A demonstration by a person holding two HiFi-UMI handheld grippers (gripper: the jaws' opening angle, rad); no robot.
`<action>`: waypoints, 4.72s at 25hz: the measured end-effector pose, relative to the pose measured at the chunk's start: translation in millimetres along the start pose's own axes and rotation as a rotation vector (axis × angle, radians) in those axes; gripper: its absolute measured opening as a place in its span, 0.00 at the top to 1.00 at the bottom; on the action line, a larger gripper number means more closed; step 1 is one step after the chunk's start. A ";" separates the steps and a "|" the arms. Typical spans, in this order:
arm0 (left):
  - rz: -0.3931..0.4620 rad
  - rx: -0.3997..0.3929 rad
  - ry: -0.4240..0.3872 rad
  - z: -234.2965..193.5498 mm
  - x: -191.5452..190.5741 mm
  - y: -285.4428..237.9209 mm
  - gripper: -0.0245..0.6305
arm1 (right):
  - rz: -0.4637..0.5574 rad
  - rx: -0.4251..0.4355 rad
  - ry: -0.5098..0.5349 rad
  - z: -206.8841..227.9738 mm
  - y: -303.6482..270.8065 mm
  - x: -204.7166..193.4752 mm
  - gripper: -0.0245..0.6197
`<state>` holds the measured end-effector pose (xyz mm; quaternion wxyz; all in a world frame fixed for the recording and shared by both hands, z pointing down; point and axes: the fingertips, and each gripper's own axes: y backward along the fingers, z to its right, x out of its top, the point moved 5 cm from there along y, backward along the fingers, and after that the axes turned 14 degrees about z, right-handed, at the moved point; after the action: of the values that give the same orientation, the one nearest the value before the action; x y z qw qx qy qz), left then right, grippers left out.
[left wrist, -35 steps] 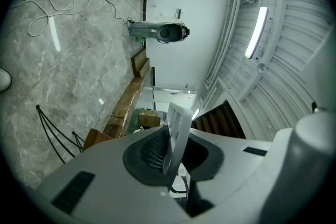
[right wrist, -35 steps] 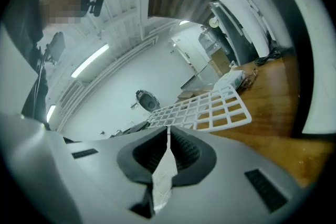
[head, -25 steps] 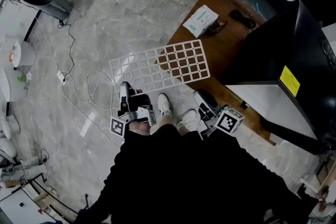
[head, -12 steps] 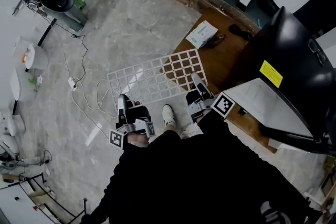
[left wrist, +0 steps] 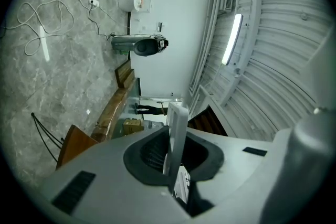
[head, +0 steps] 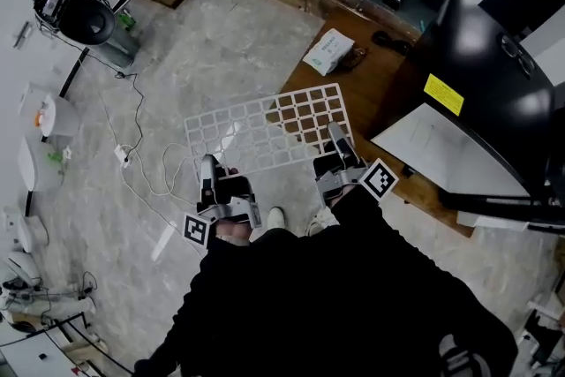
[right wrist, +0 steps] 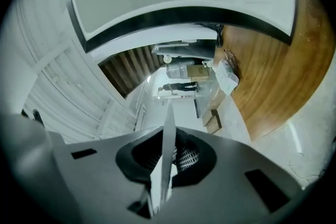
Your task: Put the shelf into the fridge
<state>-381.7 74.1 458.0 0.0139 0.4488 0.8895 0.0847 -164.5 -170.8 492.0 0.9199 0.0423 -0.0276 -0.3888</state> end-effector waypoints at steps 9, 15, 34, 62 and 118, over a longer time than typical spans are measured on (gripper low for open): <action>-0.208 0.009 -0.034 -3.7 17.4 -16.5 0.91 | 0.204 0.000 0.021 -11.4 60.1 -21.5 0.91; -0.384 0.024 -0.003 -7.8 10.6 -15.5 0.91 | 0.382 -0.034 0.082 -22.4 114.0 -28.3 0.91; -0.857 0.054 0.144 -4.4 -142.7 77.0 0.91 | 0.858 -0.044 0.188 -66.3 304.6 51.8 0.92; -0.835 0.058 0.065 7.8 -328.4 188.7 0.92 | 0.782 0.003 0.109 -71.7 379.0 267.9 0.92; -0.817 0.080 0.008 -56.0 -425.0 127.3 0.92 | 0.902 -0.088 0.094 -8.8 295.9 356.6 0.92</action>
<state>-32.4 -199.8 512.2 0.0256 0.0586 0.9972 0.0390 295.5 -220.8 518.9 0.9985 0.0046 0.0152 0.0524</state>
